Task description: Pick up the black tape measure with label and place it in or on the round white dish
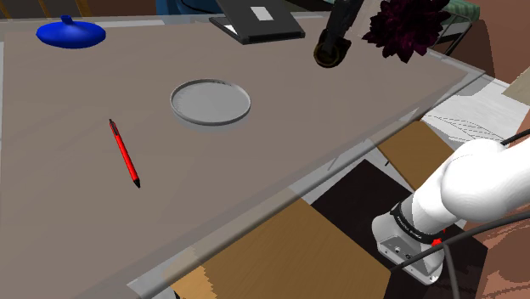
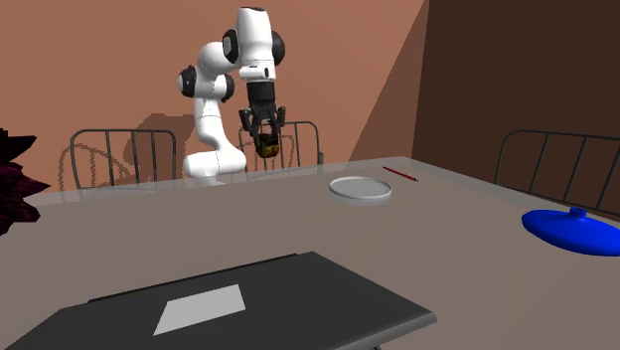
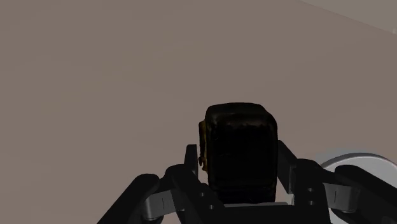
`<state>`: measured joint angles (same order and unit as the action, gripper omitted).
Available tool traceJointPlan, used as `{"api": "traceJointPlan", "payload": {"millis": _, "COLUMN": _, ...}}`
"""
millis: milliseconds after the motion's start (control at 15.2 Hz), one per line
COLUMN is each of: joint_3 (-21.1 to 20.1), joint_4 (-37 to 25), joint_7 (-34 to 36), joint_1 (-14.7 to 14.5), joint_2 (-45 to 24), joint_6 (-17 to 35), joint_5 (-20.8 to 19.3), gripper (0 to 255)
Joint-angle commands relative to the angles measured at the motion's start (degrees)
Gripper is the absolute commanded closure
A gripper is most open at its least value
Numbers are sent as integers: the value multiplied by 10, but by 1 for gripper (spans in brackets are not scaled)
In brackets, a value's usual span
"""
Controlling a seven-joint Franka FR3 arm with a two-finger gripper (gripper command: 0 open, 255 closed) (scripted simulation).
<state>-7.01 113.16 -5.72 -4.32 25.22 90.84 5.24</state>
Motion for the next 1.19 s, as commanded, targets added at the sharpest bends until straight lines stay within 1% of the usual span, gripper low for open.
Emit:
{"api": "traceJointPlan", "payload": {"millis": 0, "joint_3": -19, "joint_4": -26, "joint_7": 25, "joint_1": -6, "joint_2": -27, "joint_6": 3, "joint_5": 3, "gripper": 255}}
{"api": "traceJointPlan", "payload": {"millis": 330, "joint_3": -65, "joint_4": -106, "joint_7": 88, "joint_1": -21, "joint_2": -107, "joint_6": 6, "joint_5": -1, "gripper": 255}}
{"api": "traceJointPlan", "payload": {"millis": 594, "joint_3": -99, "joint_4": -187, "joint_7": 140, "joint_1": -36, "joint_2": -182, "joint_6": 1, "joint_5": -16, "gripper": 255}}
{"api": "traceJointPlan", "payload": {"millis": 858, "joint_3": -130, "joint_4": -286, "joint_7": 194, "joint_1": -58, "joint_2": -268, "joint_6": -15, "joint_5": -45, "gripper": 255}}
{"api": "traceJointPlan", "payload": {"millis": 1122, "joint_3": -158, "joint_4": -414, "joint_7": 247, "joint_1": -92, "joint_2": -370, "joint_6": -48, "joint_5": -89, "gripper": 255}}
